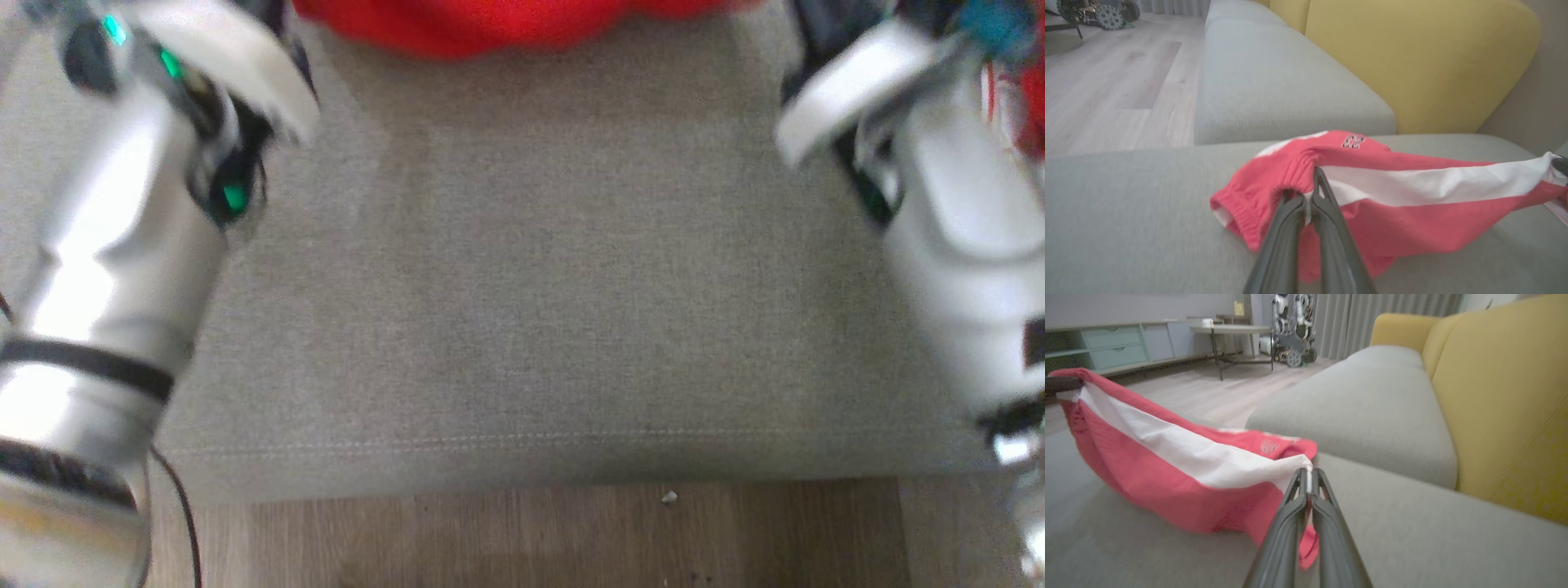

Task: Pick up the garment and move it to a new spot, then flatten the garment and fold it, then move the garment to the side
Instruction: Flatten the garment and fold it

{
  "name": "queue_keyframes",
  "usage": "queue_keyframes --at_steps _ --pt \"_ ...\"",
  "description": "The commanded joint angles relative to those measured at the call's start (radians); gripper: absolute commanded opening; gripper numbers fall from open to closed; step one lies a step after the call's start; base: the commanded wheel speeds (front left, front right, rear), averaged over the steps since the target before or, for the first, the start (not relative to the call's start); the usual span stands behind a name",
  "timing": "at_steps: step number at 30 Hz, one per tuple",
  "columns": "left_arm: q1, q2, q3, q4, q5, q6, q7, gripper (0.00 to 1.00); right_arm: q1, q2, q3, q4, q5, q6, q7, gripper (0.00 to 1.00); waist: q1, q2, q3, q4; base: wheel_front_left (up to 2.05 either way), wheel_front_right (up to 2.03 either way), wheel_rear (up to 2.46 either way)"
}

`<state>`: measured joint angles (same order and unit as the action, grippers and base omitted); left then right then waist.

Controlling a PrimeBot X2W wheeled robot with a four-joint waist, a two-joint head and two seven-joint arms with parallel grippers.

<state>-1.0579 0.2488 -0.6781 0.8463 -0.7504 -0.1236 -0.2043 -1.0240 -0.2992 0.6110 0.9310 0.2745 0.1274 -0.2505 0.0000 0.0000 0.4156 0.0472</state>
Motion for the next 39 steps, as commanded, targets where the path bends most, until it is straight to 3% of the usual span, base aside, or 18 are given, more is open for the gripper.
queue_keyframes --at_steps 1,10,20,31,39 --pt "-0.021 0.041 0.014 -0.031 0.001 -0.004 -0.005 0.00 0.014 -0.010 0.020 -0.032 0.027 0.003 -0.011 0.00 0.0000 0.0000 -0.028 0.015 0.00 0.00 0.00" --pt "0.262 0.142 -0.124 -0.139 0.000 -0.007 0.012 0.00 0.165 -0.118 0.273 -0.075 0.186 0.003 0.065 0.00 0.0000 0.0000 -0.120 0.015 0.00 0.00 0.00" --pt "0.384 0.235 -0.190 -0.263 0.048 0.021 0.024 0.00 0.202 -0.265 0.467 -0.150 0.303 0.003 0.182 0.00 0.0000 0.0000 -0.200 0.015 0.00 0.00 0.00" --pt "0.513 0.292 -0.217 -0.387 0.036 0.063 0.051 0.00 0.240 -0.391 0.633 -0.276 0.418 0.003 0.283 0.00 0.0000 0.0000 -0.286 -0.004 0.00 0.00 0.00" --pt "0.619 0.341 -0.244 -0.517 0.001 0.079 0.102 0.00 0.306 -0.529 0.667 -0.457 0.512 0.003 0.474 0.00 0.0000 0.0000 -0.317 -0.002 0.00 0.00 0.00"
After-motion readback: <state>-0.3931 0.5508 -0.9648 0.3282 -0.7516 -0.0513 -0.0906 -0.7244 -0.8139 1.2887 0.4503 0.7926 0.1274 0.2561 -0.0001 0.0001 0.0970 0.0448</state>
